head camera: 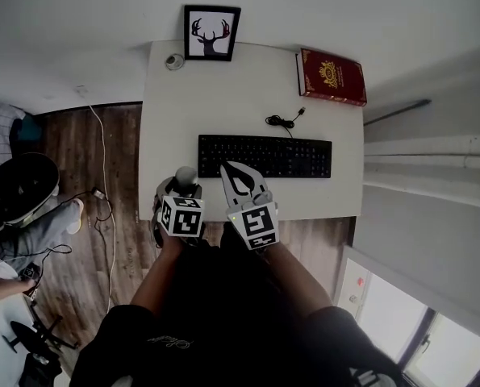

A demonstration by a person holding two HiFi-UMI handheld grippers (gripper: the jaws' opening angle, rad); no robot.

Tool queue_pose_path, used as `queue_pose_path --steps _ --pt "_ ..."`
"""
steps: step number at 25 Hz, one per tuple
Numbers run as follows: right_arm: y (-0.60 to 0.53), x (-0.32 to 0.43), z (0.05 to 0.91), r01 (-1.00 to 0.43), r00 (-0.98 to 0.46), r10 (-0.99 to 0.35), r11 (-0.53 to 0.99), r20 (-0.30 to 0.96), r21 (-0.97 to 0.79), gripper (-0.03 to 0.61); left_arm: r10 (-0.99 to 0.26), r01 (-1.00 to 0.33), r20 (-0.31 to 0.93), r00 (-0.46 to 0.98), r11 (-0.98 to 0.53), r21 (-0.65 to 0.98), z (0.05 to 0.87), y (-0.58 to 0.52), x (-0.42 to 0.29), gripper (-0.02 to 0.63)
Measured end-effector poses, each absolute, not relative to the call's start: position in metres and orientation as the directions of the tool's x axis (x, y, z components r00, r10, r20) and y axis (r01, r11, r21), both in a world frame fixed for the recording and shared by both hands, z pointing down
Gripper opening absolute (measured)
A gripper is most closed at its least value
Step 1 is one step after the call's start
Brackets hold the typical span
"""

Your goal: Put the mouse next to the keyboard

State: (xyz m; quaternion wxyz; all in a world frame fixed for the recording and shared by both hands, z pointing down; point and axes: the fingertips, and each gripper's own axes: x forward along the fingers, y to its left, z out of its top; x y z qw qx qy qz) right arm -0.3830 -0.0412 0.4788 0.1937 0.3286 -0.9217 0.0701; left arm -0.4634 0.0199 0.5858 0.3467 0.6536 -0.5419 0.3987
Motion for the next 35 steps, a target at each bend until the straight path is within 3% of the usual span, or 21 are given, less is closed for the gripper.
queue_pose_path --steps 14,35 --pt "-0.081 -0.292 0.478 -0.626 -0.731 -0.570 0.779 0.374 -0.037 0.020 -0.436 -0.990 0.899 0.042 -0.141 -0.022 0.576 -0.007 -0.386 0.284" --pt "-0.104 -0.117 0.493 -0.827 -0.543 -0.758 0.557 0.361 -0.074 0.020 -0.389 -0.897 0.907 0.160 -0.440 -0.030 0.576 -0.063 -0.230 0.284"
